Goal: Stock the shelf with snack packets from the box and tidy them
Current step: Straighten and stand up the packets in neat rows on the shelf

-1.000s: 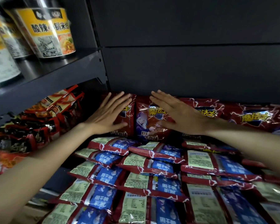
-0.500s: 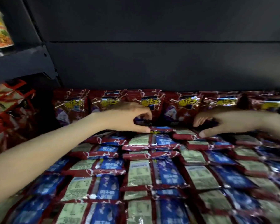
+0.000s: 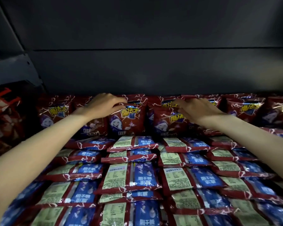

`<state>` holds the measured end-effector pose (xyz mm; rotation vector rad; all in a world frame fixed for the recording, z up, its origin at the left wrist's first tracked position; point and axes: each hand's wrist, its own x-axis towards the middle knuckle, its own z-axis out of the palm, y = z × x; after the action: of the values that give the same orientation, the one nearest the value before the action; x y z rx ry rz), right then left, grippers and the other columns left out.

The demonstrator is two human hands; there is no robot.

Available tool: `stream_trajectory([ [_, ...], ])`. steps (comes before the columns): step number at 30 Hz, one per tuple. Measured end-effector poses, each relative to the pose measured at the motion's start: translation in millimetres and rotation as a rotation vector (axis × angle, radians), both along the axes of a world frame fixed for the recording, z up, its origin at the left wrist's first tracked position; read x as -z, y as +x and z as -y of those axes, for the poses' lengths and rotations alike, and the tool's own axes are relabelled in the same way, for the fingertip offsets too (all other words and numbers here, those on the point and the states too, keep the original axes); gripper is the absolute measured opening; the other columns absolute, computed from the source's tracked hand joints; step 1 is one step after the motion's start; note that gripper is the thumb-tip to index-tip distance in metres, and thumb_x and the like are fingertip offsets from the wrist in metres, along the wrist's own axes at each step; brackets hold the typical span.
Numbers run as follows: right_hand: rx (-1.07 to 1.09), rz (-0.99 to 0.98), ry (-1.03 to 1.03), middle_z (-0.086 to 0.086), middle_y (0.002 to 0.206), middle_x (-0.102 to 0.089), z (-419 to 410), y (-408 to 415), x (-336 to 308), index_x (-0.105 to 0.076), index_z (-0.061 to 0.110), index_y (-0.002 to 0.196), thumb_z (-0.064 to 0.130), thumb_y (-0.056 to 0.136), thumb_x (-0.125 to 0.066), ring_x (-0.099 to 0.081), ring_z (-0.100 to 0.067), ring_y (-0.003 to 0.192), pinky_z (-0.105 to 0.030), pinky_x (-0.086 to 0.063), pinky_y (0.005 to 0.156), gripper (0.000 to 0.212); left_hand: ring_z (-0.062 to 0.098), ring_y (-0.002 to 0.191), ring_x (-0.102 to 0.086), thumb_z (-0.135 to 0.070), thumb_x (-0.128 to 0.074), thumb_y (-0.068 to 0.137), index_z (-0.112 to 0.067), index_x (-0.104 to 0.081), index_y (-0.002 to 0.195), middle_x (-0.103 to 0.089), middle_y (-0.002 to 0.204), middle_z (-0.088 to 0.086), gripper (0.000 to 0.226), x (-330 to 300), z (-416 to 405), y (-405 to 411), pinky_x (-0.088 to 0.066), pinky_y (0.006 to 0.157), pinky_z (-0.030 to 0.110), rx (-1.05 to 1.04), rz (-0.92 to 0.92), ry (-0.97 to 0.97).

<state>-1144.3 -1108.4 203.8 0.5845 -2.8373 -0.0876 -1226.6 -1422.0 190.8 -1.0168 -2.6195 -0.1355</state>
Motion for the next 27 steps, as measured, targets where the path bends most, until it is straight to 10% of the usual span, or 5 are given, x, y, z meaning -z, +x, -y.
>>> stream_trajectory([
  [5, 0.013, -0.118, -0.16, -0.009, 0.085, -0.067, 7.4, -32.0, 11.5, -0.049, 0.015, 0.118, 0.011, 0.098, -0.043, -0.066, -0.032, 0.073, -0.039, -0.053, 0.064, 0.021, 0.021, 0.088, -0.069, -0.019, -0.068, 0.085, -0.014, -0.062, 0.119, -0.069, 0.109, 0.005, 0.035, 14.1, -2.4, -0.3, -0.05, 0.065, 0.025, 0.075, -0.275, -0.028],
  [8, 0.0, -0.14, -0.238, -0.003, 0.071, -0.059, 18.0, -40.7, 14.4, -0.049, 0.014, 0.115, 0.009, 0.097, -0.044, -0.06, -0.028, 0.062, -0.033, -0.044, 0.056, 0.019, 0.023, 0.108, -0.058, -0.021, -0.064, 0.085, -0.016, -0.054, 0.124, -0.058, 0.123, 0.006, 0.04, 19.9, 1.3, -1.5, -0.048, 0.088, 0.037, 0.127, -0.377, -0.011],
  [15, -0.062, -0.336, 0.018, -0.012, 0.075, -0.065, 24.2, -46.5, 24.6, -0.054, 0.007, 0.118, -0.015, 0.075, -0.055, -0.065, -0.032, 0.061, -0.033, -0.046, 0.045, 0.048, 0.019, 0.143, 0.016, -0.077, -0.05, 0.069, -0.025, 0.009, 0.15, 0.016, 0.157, 0.002, 0.113, 50.4, 0.9, -1.4, 0.015, 0.113, 0.05, 0.05, -0.205, -0.366],
  [20, -0.179, -0.515, 0.131, -0.012, 0.09, -0.068, 18.2, -52.1, 29.5, -0.066, 0.008, 0.106, -0.015, 0.062, -0.069, -0.065, -0.033, 0.08, -0.039, -0.054, 0.065, 0.049, 0.022, 0.143, 0.015, -0.073, -0.066, 0.059, -0.02, 0.012, 0.149, 0.017, 0.156, 0.003, 0.131, 53.0, -9.4, -8.5, 0.008, 0.111, 0.058, 0.023, -0.224, -0.378],
  [27, -0.328, -0.526, 0.374, -0.012, 0.141, -0.048, 19.4, -45.2, 59.8, -0.047, 0.019, 0.138, 0.024, 0.081, -0.068, -0.048, -0.031, 0.125, -0.044, -0.039, 0.101, 0.061, 0.023, 0.145, 0.0, -0.075, -0.059, 0.066, -0.015, 0.004, 0.151, 0.012, 0.157, 0.002, 0.122, 57.8, -3.8, -14.5, -0.005, 0.113, 0.056, 0.042, -0.309, -0.38],
])
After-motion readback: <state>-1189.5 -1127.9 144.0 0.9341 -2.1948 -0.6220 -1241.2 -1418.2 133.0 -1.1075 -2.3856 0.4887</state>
